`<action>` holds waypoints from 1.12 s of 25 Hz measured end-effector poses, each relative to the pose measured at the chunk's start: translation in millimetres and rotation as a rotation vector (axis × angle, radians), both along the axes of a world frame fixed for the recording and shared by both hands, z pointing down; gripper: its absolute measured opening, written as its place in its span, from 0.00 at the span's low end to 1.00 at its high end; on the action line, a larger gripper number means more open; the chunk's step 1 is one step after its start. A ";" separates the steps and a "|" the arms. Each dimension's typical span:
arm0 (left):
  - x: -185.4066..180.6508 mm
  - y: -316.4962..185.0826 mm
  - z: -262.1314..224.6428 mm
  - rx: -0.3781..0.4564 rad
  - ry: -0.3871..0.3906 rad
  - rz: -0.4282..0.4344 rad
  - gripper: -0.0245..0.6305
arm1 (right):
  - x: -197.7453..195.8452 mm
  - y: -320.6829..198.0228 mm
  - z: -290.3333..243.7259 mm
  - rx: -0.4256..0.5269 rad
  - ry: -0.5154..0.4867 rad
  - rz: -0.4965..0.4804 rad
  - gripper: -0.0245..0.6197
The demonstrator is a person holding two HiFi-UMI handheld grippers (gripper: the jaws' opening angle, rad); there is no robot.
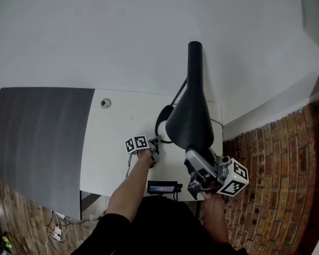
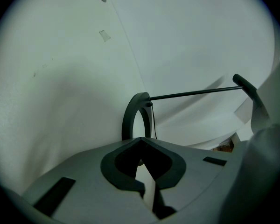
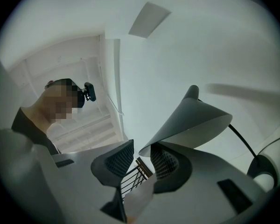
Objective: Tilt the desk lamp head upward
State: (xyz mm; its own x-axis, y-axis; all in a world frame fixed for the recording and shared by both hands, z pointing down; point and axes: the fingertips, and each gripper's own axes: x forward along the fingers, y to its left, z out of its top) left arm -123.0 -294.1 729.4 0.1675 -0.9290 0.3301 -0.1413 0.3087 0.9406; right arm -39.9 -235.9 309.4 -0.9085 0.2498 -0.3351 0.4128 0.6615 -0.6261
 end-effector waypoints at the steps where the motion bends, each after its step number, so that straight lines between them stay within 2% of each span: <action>1: -0.1 -0.2 0.3 0.000 0.000 0.000 0.05 | -0.2 -0.1 -1.7 0.004 -0.002 0.001 0.22; 28: 0.2 -1.0 0.8 0.000 -0.002 0.000 0.05 | -3.1 -1.5 -51.5 0.097 -0.074 0.005 0.22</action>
State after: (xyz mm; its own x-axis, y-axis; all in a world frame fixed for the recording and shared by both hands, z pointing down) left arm -122.9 -295.1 730.2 0.1668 -0.9289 0.3306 -0.1436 0.3089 0.9402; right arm -43.0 -237.4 257.9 -0.8834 0.2794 -0.3761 0.4520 0.7197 -0.5270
